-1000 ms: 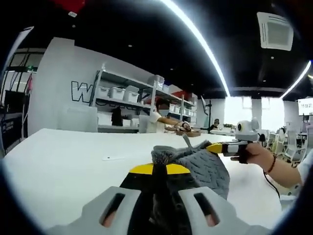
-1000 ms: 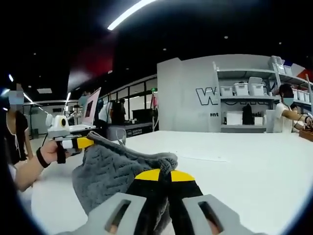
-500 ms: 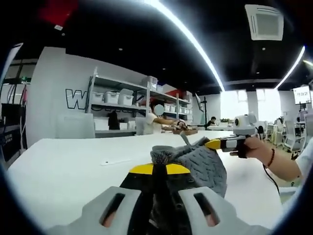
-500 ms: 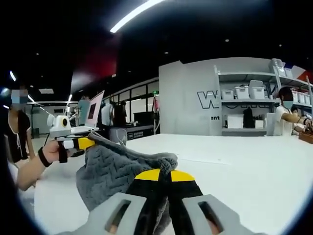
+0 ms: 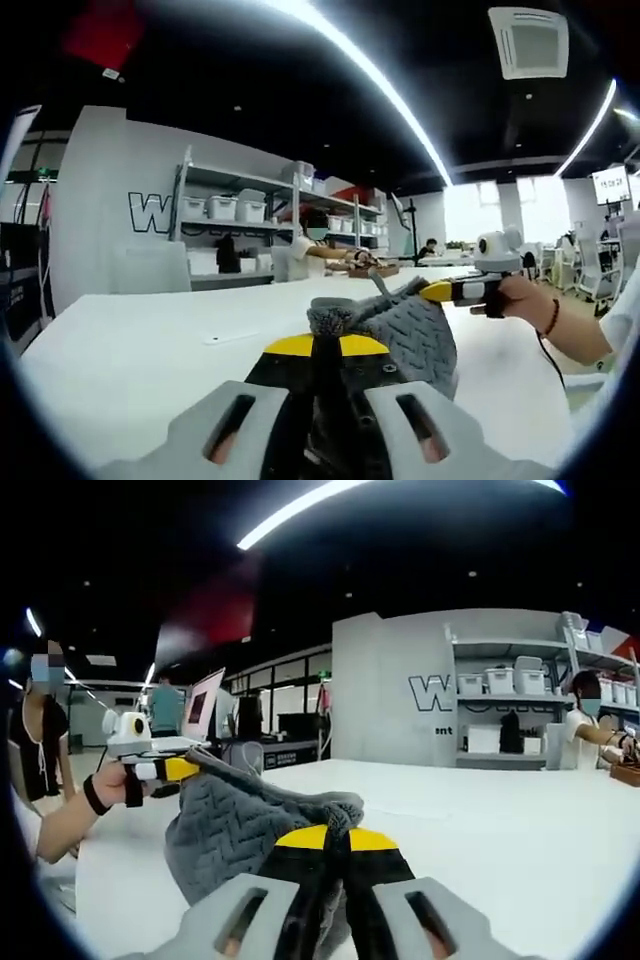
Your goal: Open the folded towel by lifting each exposed corner and separating the folded layers until the towel lies flat within the target outline without major curled edges
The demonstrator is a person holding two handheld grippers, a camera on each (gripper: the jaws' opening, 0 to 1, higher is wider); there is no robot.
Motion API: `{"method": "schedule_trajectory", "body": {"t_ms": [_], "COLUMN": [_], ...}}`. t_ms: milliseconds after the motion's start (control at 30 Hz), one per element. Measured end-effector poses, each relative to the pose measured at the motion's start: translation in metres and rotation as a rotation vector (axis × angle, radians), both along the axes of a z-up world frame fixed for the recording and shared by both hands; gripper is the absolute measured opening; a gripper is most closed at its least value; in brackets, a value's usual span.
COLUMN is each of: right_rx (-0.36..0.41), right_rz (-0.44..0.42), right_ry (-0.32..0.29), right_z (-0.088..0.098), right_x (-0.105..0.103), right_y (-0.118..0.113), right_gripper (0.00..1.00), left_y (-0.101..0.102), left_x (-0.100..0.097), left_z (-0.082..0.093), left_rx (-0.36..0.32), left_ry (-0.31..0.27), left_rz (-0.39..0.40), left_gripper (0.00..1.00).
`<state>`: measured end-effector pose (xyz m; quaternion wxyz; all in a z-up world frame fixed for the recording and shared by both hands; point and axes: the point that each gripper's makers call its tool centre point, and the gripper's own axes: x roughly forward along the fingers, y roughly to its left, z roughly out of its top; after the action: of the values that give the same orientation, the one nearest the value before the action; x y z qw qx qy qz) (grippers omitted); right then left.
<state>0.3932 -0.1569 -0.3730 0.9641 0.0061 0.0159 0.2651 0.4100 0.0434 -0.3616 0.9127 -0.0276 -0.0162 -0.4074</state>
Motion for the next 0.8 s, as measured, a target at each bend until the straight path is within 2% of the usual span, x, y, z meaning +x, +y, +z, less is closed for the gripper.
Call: {"method": "schedule_trajectory", "body": {"t_ms": [200,467,800], "right_rx": [-0.006,-0.010,-0.019], "right_rz": [0.005,0.016,0.028], "right_ry": [-0.008,-0.034,-0.070], "right_z": [0.001,0.007,0.017], "right_x": [-0.005,-0.014,-0.019], "right_y": [0.000,-0.001,-0.006], "right_gripper": [0.00,0.00,0.00], "left_y": [0.000,0.006,0.010], "left_x": [-0.008,-0.001,-0.003], "left_z": [0.002,0.009,0.013], "left_rx": [0.006,0.014,0.020], "left_ry": [-0.018,-0.045,-0.070], "left_rz": [-0.008,-0.020,-0.018], "left_gripper": [0.04,0.04,0.04]}}
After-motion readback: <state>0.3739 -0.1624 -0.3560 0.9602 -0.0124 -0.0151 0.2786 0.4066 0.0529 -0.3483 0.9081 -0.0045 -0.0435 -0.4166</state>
